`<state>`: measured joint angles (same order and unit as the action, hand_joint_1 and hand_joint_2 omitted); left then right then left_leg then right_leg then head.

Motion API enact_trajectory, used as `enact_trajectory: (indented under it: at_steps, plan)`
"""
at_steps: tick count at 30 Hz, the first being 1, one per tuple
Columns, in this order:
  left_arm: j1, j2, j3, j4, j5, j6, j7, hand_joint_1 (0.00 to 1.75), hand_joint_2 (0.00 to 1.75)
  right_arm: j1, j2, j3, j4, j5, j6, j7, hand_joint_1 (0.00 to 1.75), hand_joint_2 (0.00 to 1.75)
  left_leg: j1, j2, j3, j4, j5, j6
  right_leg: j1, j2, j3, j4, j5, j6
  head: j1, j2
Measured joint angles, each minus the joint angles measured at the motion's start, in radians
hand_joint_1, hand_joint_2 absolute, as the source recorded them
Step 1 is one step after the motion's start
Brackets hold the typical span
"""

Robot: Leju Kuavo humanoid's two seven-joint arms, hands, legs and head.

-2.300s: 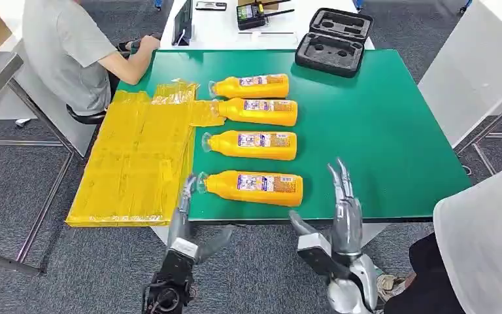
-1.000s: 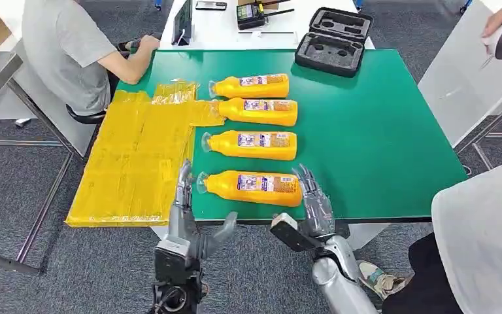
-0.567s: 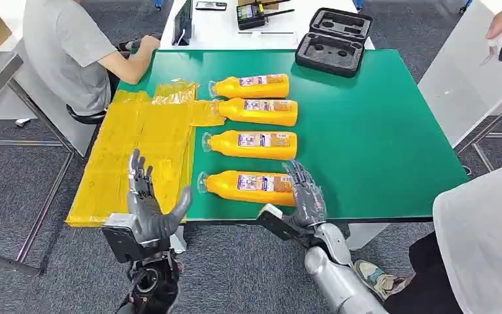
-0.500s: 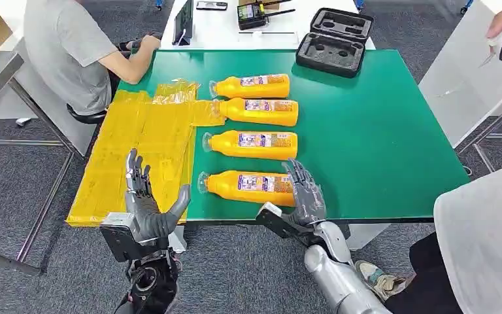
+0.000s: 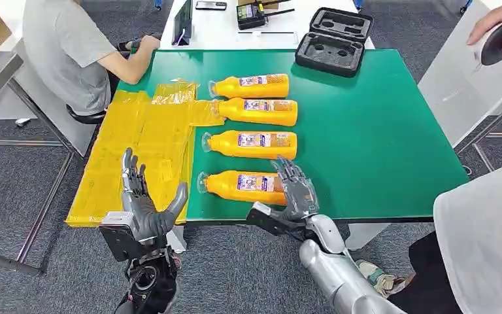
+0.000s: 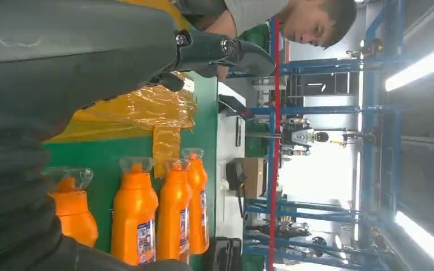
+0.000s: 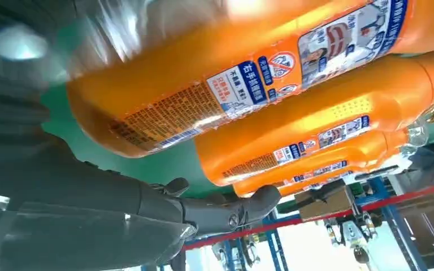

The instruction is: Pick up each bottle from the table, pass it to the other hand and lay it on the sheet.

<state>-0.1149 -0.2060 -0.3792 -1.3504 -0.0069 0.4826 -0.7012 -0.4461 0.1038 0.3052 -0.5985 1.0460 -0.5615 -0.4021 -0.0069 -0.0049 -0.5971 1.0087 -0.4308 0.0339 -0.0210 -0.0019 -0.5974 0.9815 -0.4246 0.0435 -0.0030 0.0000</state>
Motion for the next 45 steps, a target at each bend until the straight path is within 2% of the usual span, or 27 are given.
enact_trajectory:
  at_steps: [22,33,34,35,36,37,40,45]
  plan:
    - [0.0,0.0,0.0,0.002,0.005,0.0,0.0,0.0,1.75,-0.024,0.003,0.0,0.035,-0.024,0.043,-0.005,0.0,1.75,0.0,0.0,0.0,0.0,0.0,0.0,0.0,0.0,0.0,0.0,0.0,0.0,0.0,0.0]
    - [-0.001,0.0,0.0,0.015,0.002,0.001,0.0,0.0,1.75,-0.05,0.003,-0.001,0.069,0.001,0.063,0.071,0.0,1.75,0.0,0.0,0.0,0.0,0.0,0.0,0.0,0.0,0.0,0.0,0.0,0.0,0.0,0.0]
    - [-0.001,0.0,0.0,0.017,0.0,0.001,0.0,0.0,1.75,-0.053,0.002,-0.002,0.074,0.0,0.078,0.079,0.12,1.75,0.0,0.0,0.0,0.0,0.0,0.0,0.0,0.0,0.0,0.0,0.0,0.0,0.0,0.0]
    - [-0.001,0.0,0.0,0.018,-0.002,0.001,0.0,0.0,1.75,-0.057,0.002,-0.002,0.079,-0.002,0.102,0.092,0.89,1.75,0.0,0.0,0.0,0.0,0.0,0.0,0.0,0.0,0.0,0.0,0.0,0.0,0.0,0.0]
    - [-0.001,0.0,0.0,0.019,-0.002,0.0,0.0,0.0,1.75,-0.061,0.002,-0.003,0.084,-0.003,0.126,0.107,1.47,1.75,0.0,0.0,0.0,0.0,0.0,0.0,0.0,0.0,0.0,0.0,0.0,0.0,0.0,0.0]
    - [-0.002,0.0,0.0,0.02,-0.002,-0.001,0.0,0.0,1.75,-0.067,0.0,-0.003,0.088,0.002,0.155,0.126,1.69,1.75,0.0,0.0,0.001,0.0,0.0,0.0,0.0,0.0,0.0,0.0,0.0,0.0,0.0,0.0]
    - [-0.007,-0.001,0.0,0.027,-0.002,-0.001,0.0,0.0,1.75,-0.086,-0.006,-0.004,0.102,0.011,0.22,0.175,1.75,1.75,0.0,0.001,0.002,0.0,0.0,0.0,0.0,0.001,0.001,0.0,0.0,0.0,0.0,0.0]
    - [-0.013,-0.003,0.0,0.037,-0.002,-0.001,0.0,0.0,1.75,-0.107,-0.012,-0.005,0.118,0.021,0.251,0.199,1.75,1.75,0.0,0.001,0.005,0.0,0.0,0.0,0.0,0.001,0.003,-0.001,0.0,0.0,0.0,0.0]
